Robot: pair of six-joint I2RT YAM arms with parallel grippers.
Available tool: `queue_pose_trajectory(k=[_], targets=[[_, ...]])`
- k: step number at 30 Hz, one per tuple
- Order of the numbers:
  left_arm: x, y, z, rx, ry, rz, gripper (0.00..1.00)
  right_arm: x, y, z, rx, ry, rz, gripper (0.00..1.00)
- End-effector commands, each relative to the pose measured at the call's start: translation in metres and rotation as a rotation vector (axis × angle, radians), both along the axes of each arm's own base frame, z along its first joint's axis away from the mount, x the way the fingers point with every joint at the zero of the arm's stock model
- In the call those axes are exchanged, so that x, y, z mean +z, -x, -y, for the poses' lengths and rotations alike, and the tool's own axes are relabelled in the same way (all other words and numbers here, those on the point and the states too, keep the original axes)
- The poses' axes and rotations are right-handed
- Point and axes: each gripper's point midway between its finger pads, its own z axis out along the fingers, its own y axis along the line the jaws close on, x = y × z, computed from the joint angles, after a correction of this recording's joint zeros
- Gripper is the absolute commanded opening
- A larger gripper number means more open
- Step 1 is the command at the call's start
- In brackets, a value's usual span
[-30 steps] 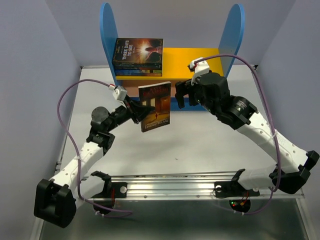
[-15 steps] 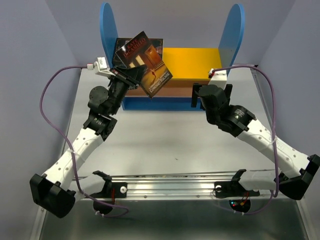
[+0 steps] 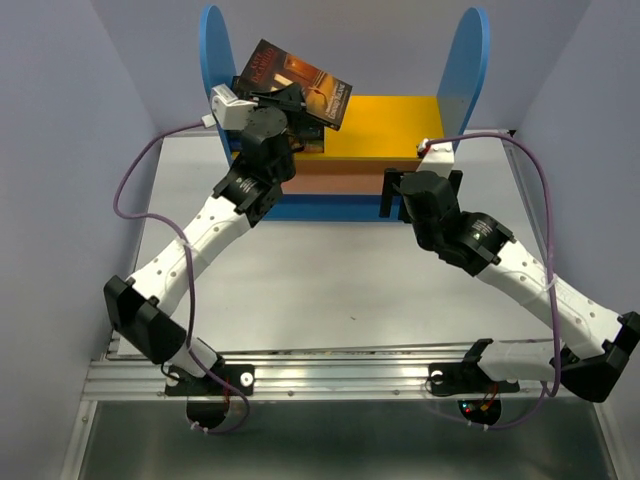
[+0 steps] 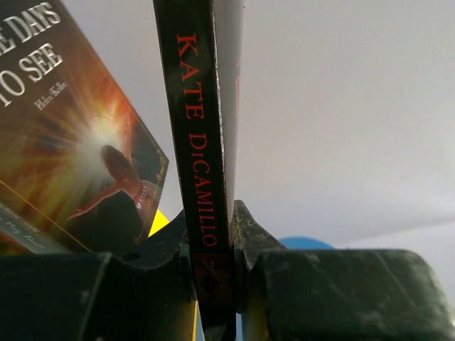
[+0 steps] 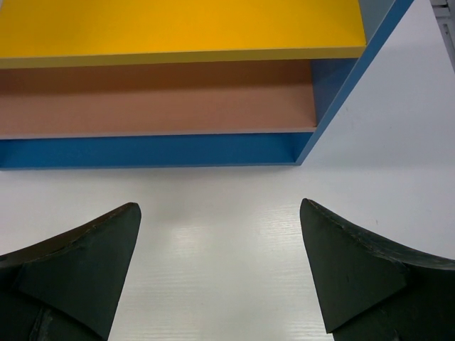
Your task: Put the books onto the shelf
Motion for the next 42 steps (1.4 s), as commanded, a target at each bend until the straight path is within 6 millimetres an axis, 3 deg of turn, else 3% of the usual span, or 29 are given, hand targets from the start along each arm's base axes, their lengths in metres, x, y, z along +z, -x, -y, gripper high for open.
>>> queue_pose_trajectory(k=[1,3,5,8,9,11,12,13,15,16,17,19,32,37,42], targets=[[0.044,0.002,-0.036,0.21,0.19,0.027,0.0,0.01,-0.004,-0.005,0.01,-0.043,0.03,1.0],[0.031,-0.007,-0.034,0.239,0.175,-0.017,0.0,0.011,-0.004,-0.005,0.015,-0.043,0.03,1.0],[0.038,-0.007,-0.039,0.272,0.216,-0.01,0.0,0.011,-0.004,-0.005,0.016,-0.041,0.031,1.0],[0.032,-0.011,-0.041,0.307,0.213,-0.041,0.0,0.01,-0.006,-0.005,0.018,-0.041,0.025,1.0],[0.022,-0.016,-0.039,0.32,0.186,-0.07,0.0,0.009,-0.006,-0.007,0.025,-0.042,0.021,1.0],[0.028,-0.015,-0.042,0.339,0.203,-0.079,0.0,0.008,-0.007,-0.008,0.029,-0.043,0.019,1.0],[0.016,-0.019,-0.04,0.35,0.19,-0.114,0.0,0.008,-0.007,-0.009,0.032,-0.043,0.017,1.0],[0.022,-0.018,-0.041,0.354,0.2,-0.11,0.02,0.008,-0.007,-0.01,0.034,-0.042,0.016,1.0],[0.02,-0.019,-0.041,0.36,0.195,-0.124,0.2,0.009,-0.01,-0.014,0.042,-0.045,0.015,1.0],[0.016,-0.02,-0.04,0.363,0.181,-0.136,0.2,0.011,-0.013,-0.013,0.036,-0.048,0.017,1.0],[0.021,-0.02,-0.04,0.362,0.186,-0.132,0.33,0.011,-0.014,-0.016,0.04,-0.051,0.016,1.0],[0.017,-0.019,-0.041,0.37,0.181,-0.155,0.42,0.016,-0.018,-0.021,0.053,-0.062,0.025,1.0],[-0.017,-0.016,-0.053,0.413,0.176,-0.247,0.41,0.025,-0.017,-0.035,0.114,-0.107,0.036,1.0],[-0.038,-0.019,-0.05,0.392,0.164,-0.302,0.54,0.036,-0.026,-0.05,0.167,-0.107,0.063,1.0],[-0.042,-0.015,-0.049,0.354,0.142,-0.332,0.78,0.052,-0.038,-0.075,0.241,-0.122,0.085,1.0]])
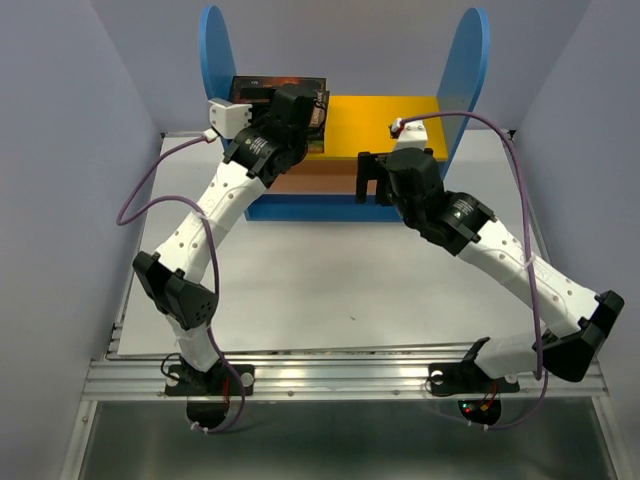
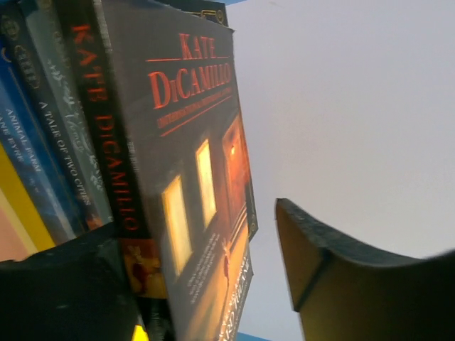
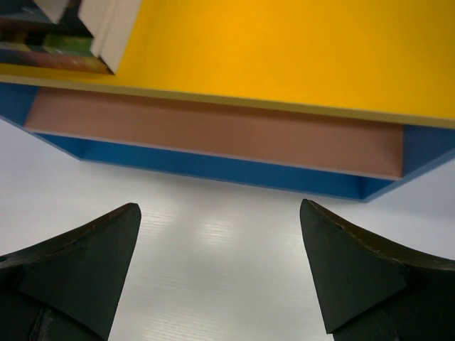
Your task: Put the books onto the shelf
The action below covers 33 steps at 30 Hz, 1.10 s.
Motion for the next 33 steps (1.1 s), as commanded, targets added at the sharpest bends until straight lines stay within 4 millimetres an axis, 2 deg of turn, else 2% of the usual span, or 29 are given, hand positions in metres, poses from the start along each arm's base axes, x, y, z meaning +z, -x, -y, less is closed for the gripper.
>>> queue_pose_trajectory(k=[1,2,4,5,7,9,10,12,13,14,16,17,19,20,22,23,24,27,33], targets=[[0.009,0.013,-0.012,-0.011,-0.019,-0.001,0.83,0.043,-0.013,-0.025,0.087,-0.074,0.098,1.0],[0.008,0.014,-0.01,-0.024,-0.022,-0.006,0.89,0.048,-0.016,-0.031,0.102,-0.078,0.107,1.0],[0.0,0.018,-0.01,-0.046,-0.027,-0.028,0.9,0.052,-0.019,-0.039,0.136,-0.074,0.112,1.0],[-0.002,0.019,-0.009,-0.053,-0.028,-0.034,0.92,0.061,-0.021,-0.043,0.148,-0.083,0.128,1.0],[-0.007,0.022,-0.011,-0.062,-0.031,-0.048,0.93,0.059,-0.029,-0.051,0.172,-0.07,0.124,1.0],[-0.008,0.024,-0.012,-0.067,-0.034,-0.052,0.94,0.064,-0.033,-0.059,0.194,-0.071,0.131,1.0],[-0.005,0.025,-0.013,-0.069,-0.035,-0.047,0.96,0.072,-0.035,-0.063,0.207,-0.075,0.148,1.0],[-0.005,0.028,-0.014,-0.084,-0.055,-0.055,0.99,0.07,-0.044,-0.072,0.217,-0.061,0.145,1.0],[-0.003,0.028,-0.013,-0.094,-0.06,-0.048,0.99,0.081,-0.046,-0.074,0.216,-0.071,0.168,1.0],[-0.006,0.028,-0.012,-0.105,-0.071,-0.055,0.99,0.078,-0.052,-0.08,0.219,-0.061,0.163,0.99],[-0.001,0.03,-0.012,-0.127,-0.094,-0.047,0.99,0.083,-0.058,-0.085,0.245,-0.059,0.175,0.98],[-0.005,0.031,-0.01,-0.141,-0.103,-0.053,0.99,0.095,-0.058,-0.088,0.257,-0.072,0.195,0.96],[-0.001,0.032,-0.01,-0.154,-0.12,-0.041,0.99,0.093,-0.064,-0.097,0.274,-0.065,0.195,0.91],[-0.004,0.033,-0.011,-0.155,-0.127,-0.048,0.99,0.099,-0.066,-0.098,0.275,-0.07,0.207,0.84],[-0.002,0.035,-0.012,-0.159,-0.127,-0.043,0.99,0.096,-0.07,-0.104,0.283,-0.069,0.204,0.77],[0.0,0.036,-0.014,-0.157,-0.125,-0.03,0.99,0.095,-0.071,-0.109,0.301,-0.066,0.203,0.71],[-0.003,0.036,-0.014,-0.162,-0.138,-0.039,0.99,0.096,-0.07,-0.11,0.312,-0.069,0.205,0.69],[0.01,0.037,-0.016,-0.17,-0.144,-0.003,0.99,0.094,-0.07,-0.118,0.347,-0.07,0.2,0.63],[0.019,0.037,-0.02,-0.17,-0.167,0.025,0.97,0.097,-0.071,-0.128,0.391,-0.074,0.21,0.54]])
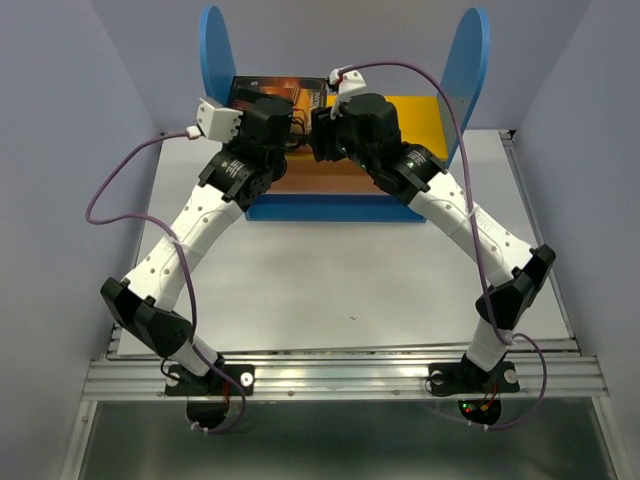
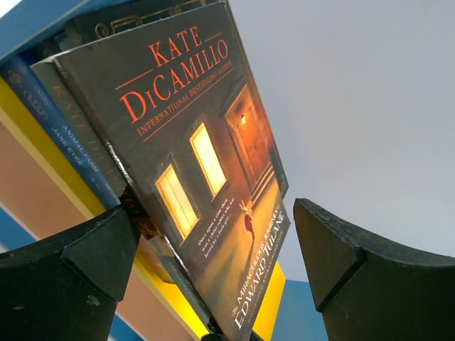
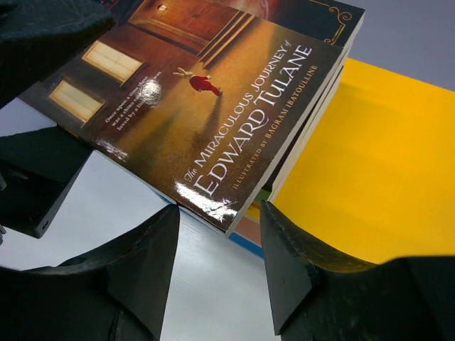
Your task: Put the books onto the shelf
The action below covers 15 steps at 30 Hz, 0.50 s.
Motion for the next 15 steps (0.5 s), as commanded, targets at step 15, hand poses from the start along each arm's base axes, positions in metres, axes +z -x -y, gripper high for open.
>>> queue_pose_trajectory(k=[15], targets=[[0.017,-0.017,-0.028,-0.036,-0.013,0.059,0.75,0.038,-0.006,-0.018,0.081,-0.055,0.115,0.45]])
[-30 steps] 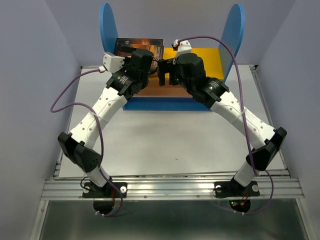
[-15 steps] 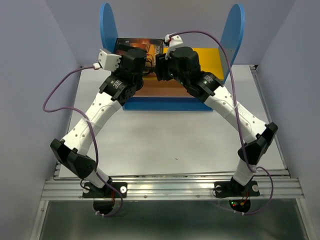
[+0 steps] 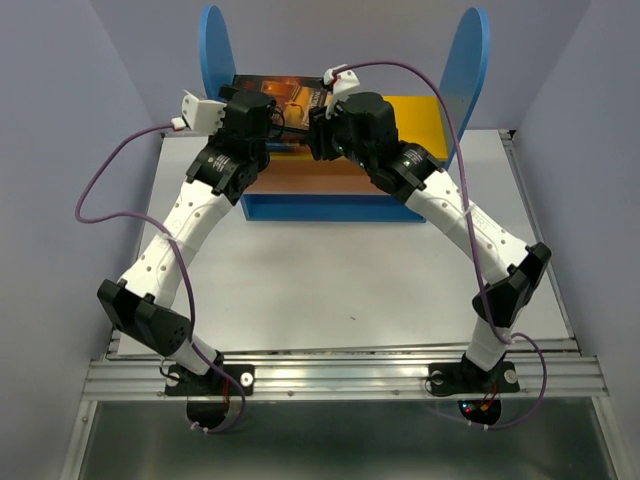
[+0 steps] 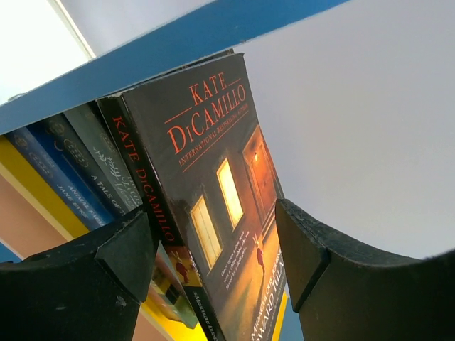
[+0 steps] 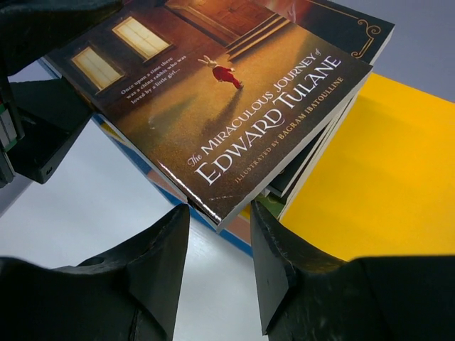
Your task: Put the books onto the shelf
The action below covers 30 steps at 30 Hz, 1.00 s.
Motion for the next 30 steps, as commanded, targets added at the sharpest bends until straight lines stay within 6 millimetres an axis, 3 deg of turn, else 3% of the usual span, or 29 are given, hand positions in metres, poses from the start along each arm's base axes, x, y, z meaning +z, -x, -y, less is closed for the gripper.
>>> queue_pose_trajectory(k=[1,9,13,19,25,26,30], targets=[[0.014,0.003,0.001,-0.04,-0.006,0.045,0.75,0.038,-0.008,-0.002,0.002,-0.055,0.103,0.45],[0.006,0.007,0.004,-0.066,-0.007,0.035,0.76,0.034,-0.02,-0.008,-0.015,-0.036,0.113,0.41],[0.012,0.013,0.003,-0.081,-0.007,0.058,0.77,0.029,-0.023,-0.011,-0.015,-0.029,0.11,0.4],[0.013,0.017,0.0,-0.083,-0.019,0.065,0.81,0.035,-0.014,-0.014,0.031,-0.05,0.109,0.4],[0.02,0.023,-0.006,-0.071,-0.01,0.095,0.84,0.049,-0.008,0.003,-0.014,-0.054,0.133,0.54],[0.022,0.024,-0.007,-0.069,-0.011,0.105,0.77,0.052,-0.009,0.011,-0.049,-0.05,0.141,0.55],[0.026,0.023,-0.01,-0.054,-0.017,0.118,0.7,0.049,-0.009,0.022,-0.091,-0.024,0.144,0.6]])
